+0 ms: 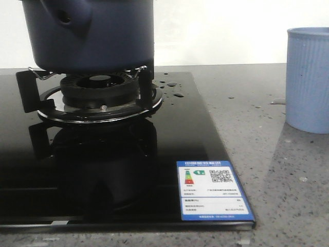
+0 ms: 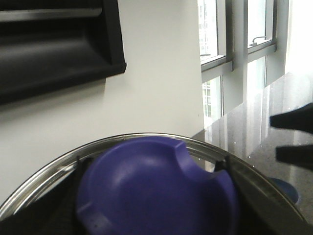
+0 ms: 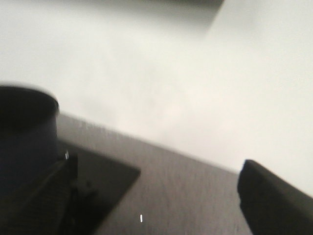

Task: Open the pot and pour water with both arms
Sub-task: 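Set the cup back on the counter and open the right gripper, then lower the glass lid onto the pot and release with the left gripper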

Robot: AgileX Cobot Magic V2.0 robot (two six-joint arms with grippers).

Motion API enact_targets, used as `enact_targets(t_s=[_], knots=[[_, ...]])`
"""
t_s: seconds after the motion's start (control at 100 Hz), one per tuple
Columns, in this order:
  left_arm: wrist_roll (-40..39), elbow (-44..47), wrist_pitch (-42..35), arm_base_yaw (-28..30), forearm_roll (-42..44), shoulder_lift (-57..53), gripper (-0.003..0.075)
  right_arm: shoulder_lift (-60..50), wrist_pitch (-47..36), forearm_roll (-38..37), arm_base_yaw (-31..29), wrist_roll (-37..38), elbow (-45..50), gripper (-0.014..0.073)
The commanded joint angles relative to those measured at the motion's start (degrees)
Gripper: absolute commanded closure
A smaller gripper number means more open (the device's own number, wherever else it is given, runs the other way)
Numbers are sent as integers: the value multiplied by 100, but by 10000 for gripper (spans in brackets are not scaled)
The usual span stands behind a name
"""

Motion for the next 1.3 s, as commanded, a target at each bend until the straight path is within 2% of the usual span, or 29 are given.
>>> enact_targets(t_s=[0.0,0.07,0.15,0.37,0.6,1.14,1.22,1.29], knots=[[25,-181,-204,-26,-430,331,459,-263,-537,66,-33,3,-242,126],[76,-192,-181,-26,-465,648,459,-461,-554,66,-33,30,-231,359],[289,-237,-140,-41,-505,983,459,-676,-479,66,-33,54,-231,663],[954,-525,-115,-411,-624,1887,459,-1115,-423,66,-33,70,-231,661],[950,-934,-127,-479,-829,2630,459,-1174,-287,55,-33,70,-231,661],[652,-953,-206,-467,-601,2781,458,-1174,-74,55,-33,70,-231,661],[547,-953,-206,-467,-492,2781,443,-1174,-65,55,-33,70,-231,661],[391,-953,-206,-467,-381,2781,394,-1174,-65,55,-33,70,-231,661]])
